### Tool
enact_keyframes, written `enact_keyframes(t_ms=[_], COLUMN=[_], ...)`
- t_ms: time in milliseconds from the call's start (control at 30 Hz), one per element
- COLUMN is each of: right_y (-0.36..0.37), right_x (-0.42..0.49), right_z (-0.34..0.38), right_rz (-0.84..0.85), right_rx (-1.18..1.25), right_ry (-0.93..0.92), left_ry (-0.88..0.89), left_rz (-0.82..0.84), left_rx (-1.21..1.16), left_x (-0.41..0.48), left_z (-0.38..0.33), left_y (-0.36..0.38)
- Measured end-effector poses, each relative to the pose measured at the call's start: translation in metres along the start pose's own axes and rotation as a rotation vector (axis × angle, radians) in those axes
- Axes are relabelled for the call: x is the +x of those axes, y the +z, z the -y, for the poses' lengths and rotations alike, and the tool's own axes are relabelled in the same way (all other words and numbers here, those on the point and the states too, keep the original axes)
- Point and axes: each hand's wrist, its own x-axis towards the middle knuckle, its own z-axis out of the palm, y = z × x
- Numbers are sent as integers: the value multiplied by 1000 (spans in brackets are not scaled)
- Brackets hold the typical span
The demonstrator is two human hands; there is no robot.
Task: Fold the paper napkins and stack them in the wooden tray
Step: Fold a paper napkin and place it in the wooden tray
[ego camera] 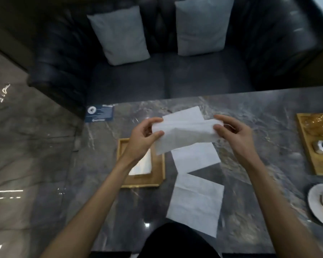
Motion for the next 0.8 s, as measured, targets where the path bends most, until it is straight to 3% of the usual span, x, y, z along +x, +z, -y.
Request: enact_keyframes(t_ms=[200, 367, 600, 800], right_y=[102, 150, 186, 184], right_x=[-35, -65, -92, -94], right_z=[67, 102, 170, 202], right_rz=[-34, -12, -84, -71], right_rx=[-97, -88, -86, -186], right_ry=[-230, -276, -372, -448], left_ry=[140, 211, 301, 338], left_rz=[-117, -112, -174, -277], left_rx=[133, 88, 54, 190], left_x=[-20, -44, -71, -85], left_z=[-29, -51, -106, -136], left_y=[-115, -170, -224, -232])
